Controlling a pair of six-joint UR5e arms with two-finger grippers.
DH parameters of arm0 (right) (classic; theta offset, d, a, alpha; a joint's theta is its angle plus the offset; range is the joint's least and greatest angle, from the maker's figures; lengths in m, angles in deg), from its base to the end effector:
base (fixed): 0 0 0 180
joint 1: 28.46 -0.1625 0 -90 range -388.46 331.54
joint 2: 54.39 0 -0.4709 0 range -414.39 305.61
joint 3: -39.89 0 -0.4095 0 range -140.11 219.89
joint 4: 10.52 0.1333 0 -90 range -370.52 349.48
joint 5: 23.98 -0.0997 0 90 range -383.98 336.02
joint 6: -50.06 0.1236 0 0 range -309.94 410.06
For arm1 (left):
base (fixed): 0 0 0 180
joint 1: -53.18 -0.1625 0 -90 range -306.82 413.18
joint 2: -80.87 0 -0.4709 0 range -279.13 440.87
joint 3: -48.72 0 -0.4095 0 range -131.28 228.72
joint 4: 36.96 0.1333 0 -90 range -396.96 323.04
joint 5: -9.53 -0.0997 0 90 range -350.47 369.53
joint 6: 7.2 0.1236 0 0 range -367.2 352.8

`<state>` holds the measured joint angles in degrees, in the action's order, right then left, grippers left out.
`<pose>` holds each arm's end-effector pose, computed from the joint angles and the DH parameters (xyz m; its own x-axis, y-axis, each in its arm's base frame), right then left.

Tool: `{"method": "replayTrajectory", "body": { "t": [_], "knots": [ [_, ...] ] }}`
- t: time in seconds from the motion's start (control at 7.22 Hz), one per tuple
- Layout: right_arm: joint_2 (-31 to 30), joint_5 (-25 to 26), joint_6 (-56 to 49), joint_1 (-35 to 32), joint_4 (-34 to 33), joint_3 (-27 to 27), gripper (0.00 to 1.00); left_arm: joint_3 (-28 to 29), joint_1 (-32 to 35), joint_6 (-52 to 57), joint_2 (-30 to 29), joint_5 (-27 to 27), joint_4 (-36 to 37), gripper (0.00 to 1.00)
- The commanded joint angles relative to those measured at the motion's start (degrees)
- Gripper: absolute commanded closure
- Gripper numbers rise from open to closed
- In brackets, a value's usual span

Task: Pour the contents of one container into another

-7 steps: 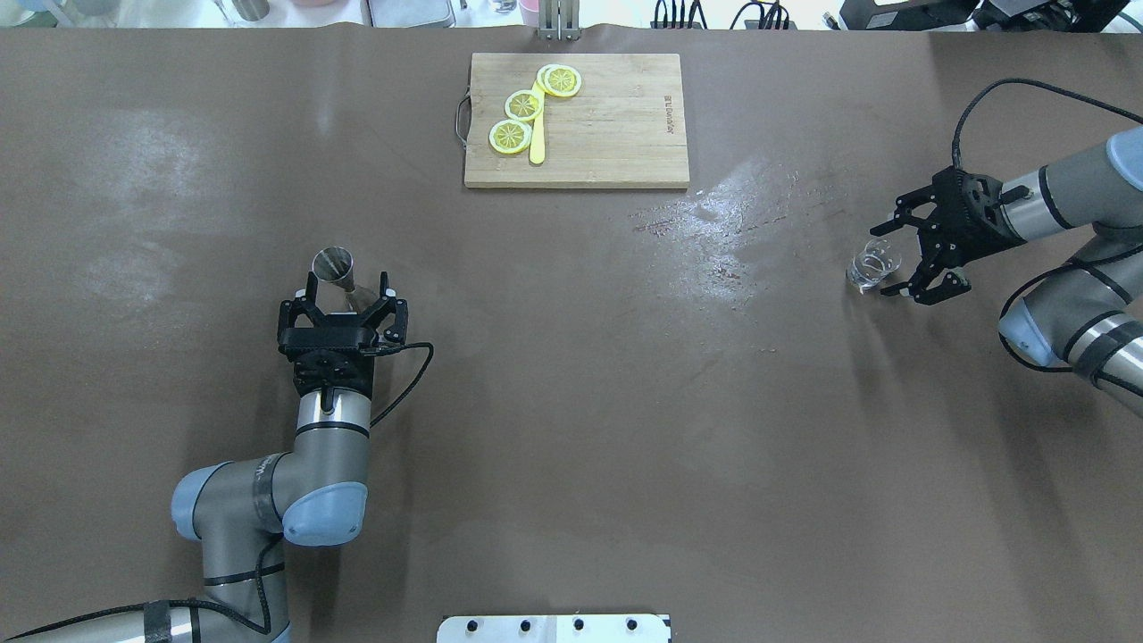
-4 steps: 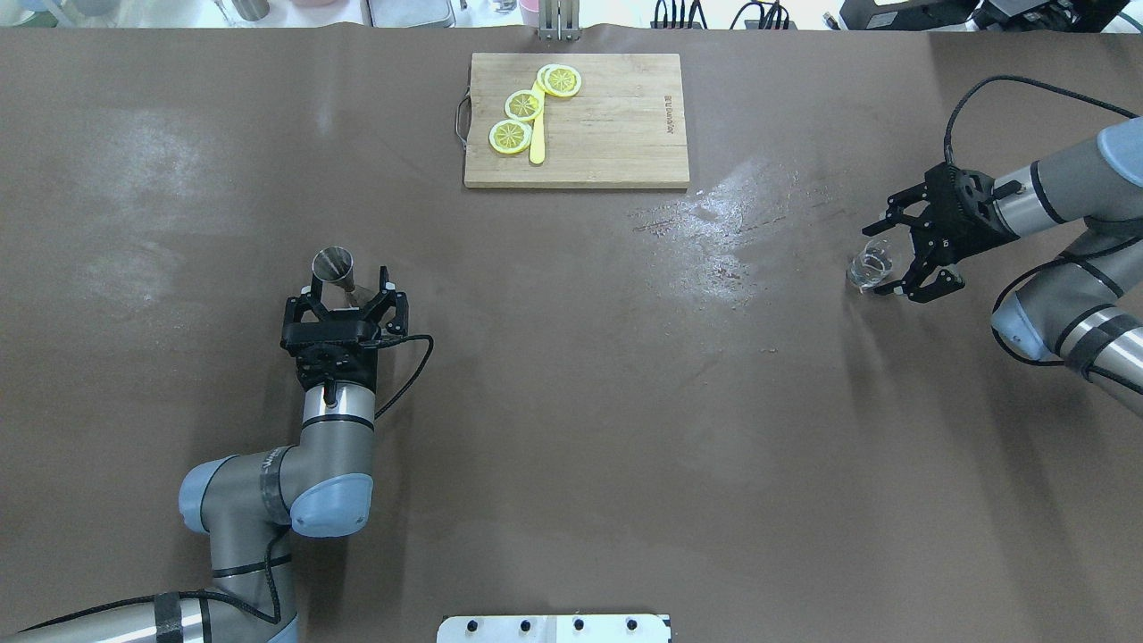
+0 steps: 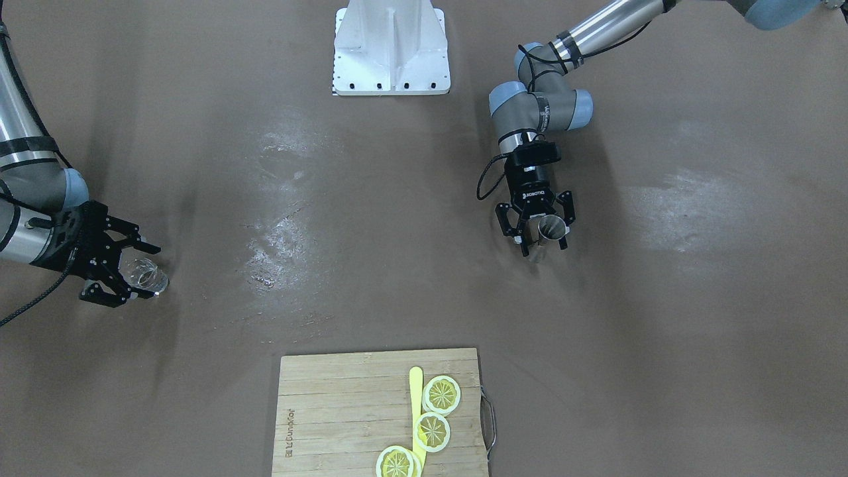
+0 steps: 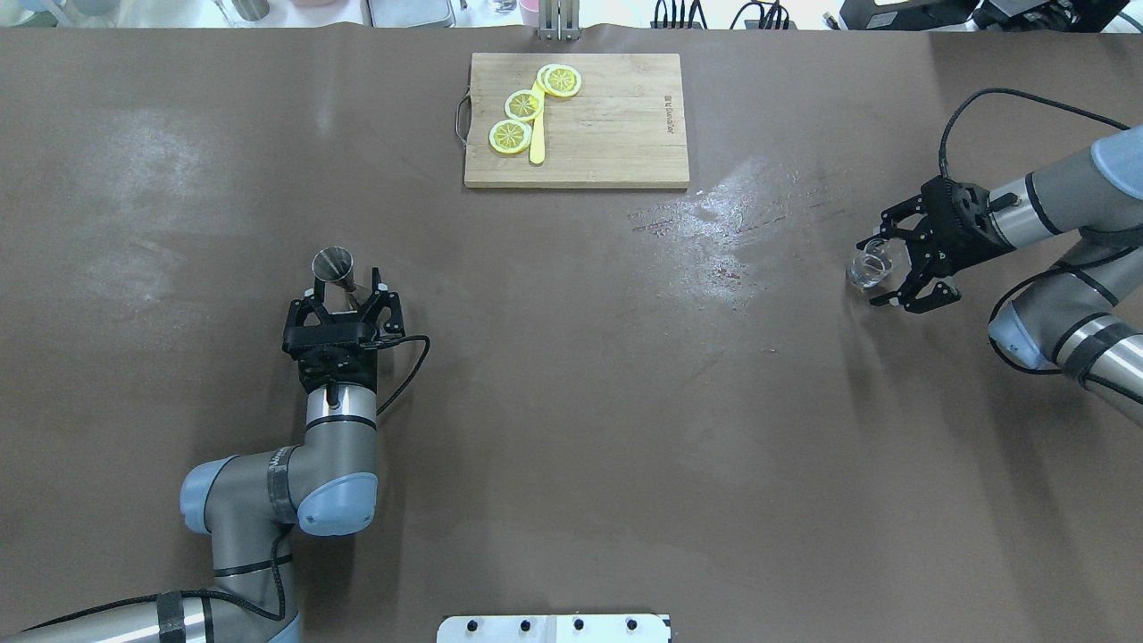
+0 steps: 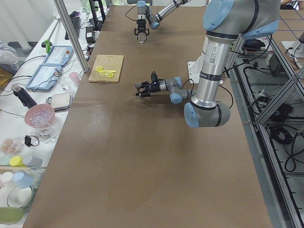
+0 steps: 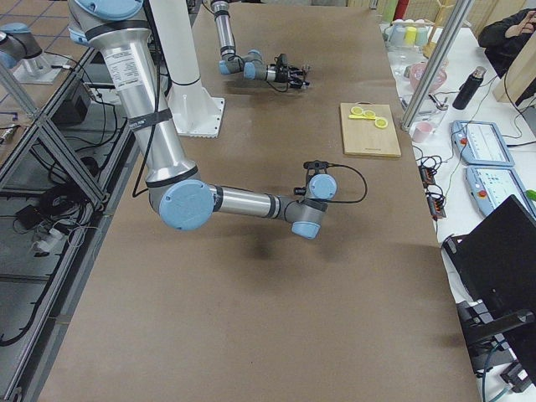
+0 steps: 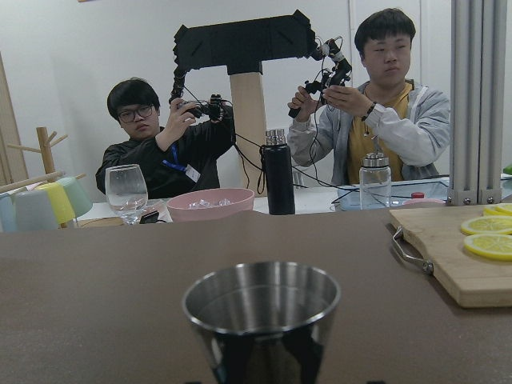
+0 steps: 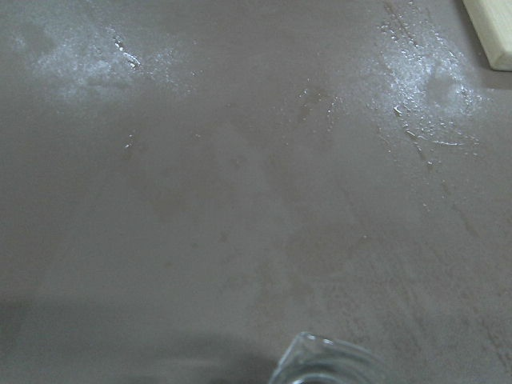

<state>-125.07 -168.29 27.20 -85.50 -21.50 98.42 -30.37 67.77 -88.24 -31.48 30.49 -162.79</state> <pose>-0.3323 -0.5730 0.6297 -0.0064 -0.9980 -0.0633 0.2292 -0.0631 0.9713 0.5960 -0.4121 0.4736 0.7661 -0.1418 -0.6269 0.6425 0.1979 0.7403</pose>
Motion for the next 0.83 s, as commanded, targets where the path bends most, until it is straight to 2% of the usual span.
{"method": "replayTrajectory", "body": {
  "t": [0.0, 0.14, 0.42, 0.55, 0.69],
  "knots": [
    [-0.2, 0.0, 0.0, -0.5, 0.3, -0.3, 0.16, -0.9, 0.0, -1.3, -0.1, 0.0, 2.2, 0.37],
    [-0.3, 0.0, 0.0, -0.8, 0.3, -0.3, 0.18, -1.0, -0.1, -1.2, -0.1, 0.0, 2.2, 0.51],
    [-0.2, 0.1, 0.0, -0.9, 0.3, -0.8, 0.29, -1.2, -0.1, -1.3, -0.1, -0.1, 2.2, 0.89],
    [-0.1, 0.3, 0.0, -0.9, 0.3, -0.8, 0.29, -1.4, -0.1, -1.2, -0.3, -0.1, 2.3, 1.00],
    [0.1, 0.3, 0.1, -0.9, 0.3, -0.8, 0.29, -2.8, -0.1, -0.9, -1.0, -0.1, 2.7, 1.00]
  ]
}}
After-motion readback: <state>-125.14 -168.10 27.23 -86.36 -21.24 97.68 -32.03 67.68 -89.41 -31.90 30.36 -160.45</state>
